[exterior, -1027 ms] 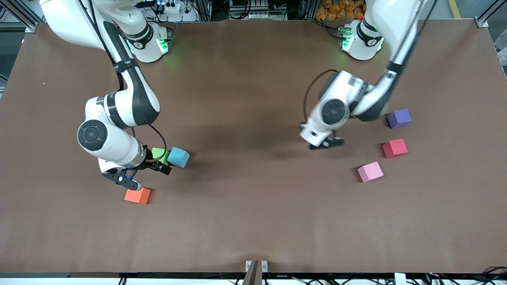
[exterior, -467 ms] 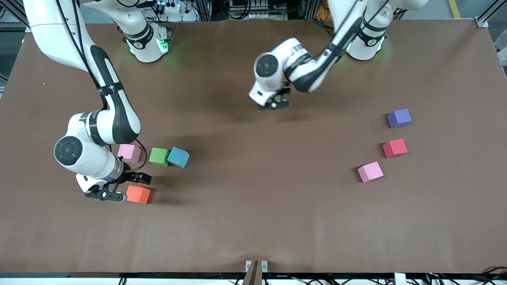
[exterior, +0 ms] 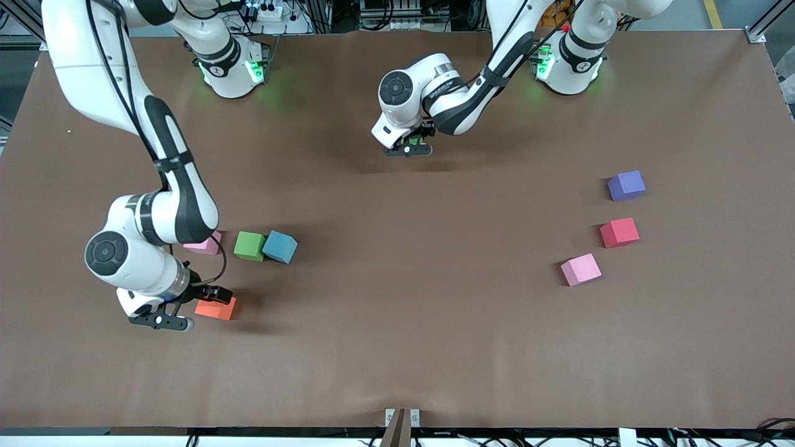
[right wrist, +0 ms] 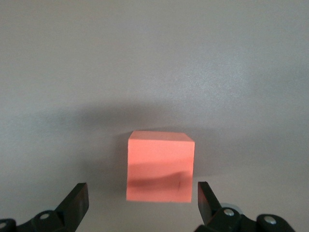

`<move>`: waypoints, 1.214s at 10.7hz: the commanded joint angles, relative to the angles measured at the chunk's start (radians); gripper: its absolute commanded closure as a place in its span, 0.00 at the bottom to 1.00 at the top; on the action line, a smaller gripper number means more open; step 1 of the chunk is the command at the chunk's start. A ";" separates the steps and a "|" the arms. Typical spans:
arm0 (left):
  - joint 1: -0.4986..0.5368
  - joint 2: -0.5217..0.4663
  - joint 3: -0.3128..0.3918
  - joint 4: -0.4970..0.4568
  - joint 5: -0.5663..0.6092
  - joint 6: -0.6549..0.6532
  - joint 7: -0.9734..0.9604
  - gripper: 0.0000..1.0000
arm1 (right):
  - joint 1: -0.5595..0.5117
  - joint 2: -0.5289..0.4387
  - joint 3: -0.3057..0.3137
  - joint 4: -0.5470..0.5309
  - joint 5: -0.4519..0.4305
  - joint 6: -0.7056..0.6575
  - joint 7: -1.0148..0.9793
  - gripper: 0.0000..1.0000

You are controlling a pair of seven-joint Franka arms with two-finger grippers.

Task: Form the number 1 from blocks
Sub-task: 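Grasp the orange cube with the right gripper while the left gripper returns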

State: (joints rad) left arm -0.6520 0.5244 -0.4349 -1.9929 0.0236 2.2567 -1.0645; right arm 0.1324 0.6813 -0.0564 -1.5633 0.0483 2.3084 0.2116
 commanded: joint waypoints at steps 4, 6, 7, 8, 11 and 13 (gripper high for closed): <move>-0.046 0.000 -0.012 0.006 0.015 0.006 -0.038 1.00 | -0.020 0.066 0.000 0.091 -0.001 -0.003 -0.011 0.00; -0.083 0.003 -0.012 0.012 0.018 0.006 -0.078 0.01 | -0.020 0.086 0.000 0.092 0.007 0.000 -0.003 0.00; -0.096 0.003 -0.008 0.011 0.021 0.006 -0.109 0.00 | -0.020 0.093 0.000 0.092 0.019 0.000 -0.004 0.00; -0.091 0.002 -0.007 0.014 0.024 0.006 -0.123 0.00 | -0.020 0.096 0.000 0.092 0.036 0.000 -0.008 0.00; -0.054 -0.041 0.016 0.020 0.025 0.003 -0.124 0.00 | -0.020 0.112 -0.002 0.088 0.060 0.000 -0.003 0.00; 0.050 -0.098 0.018 0.028 0.029 -0.005 -0.118 0.00 | -0.019 0.126 -0.014 0.085 0.122 0.000 -0.011 0.00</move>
State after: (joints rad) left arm -0.6719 0.4917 -0.4144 -1.9525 0.0242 2.2600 -1.1646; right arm 0.1211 0.7826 -0.0651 -1.5058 0.1288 2.3127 0.2119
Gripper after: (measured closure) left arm 0.000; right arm 0.000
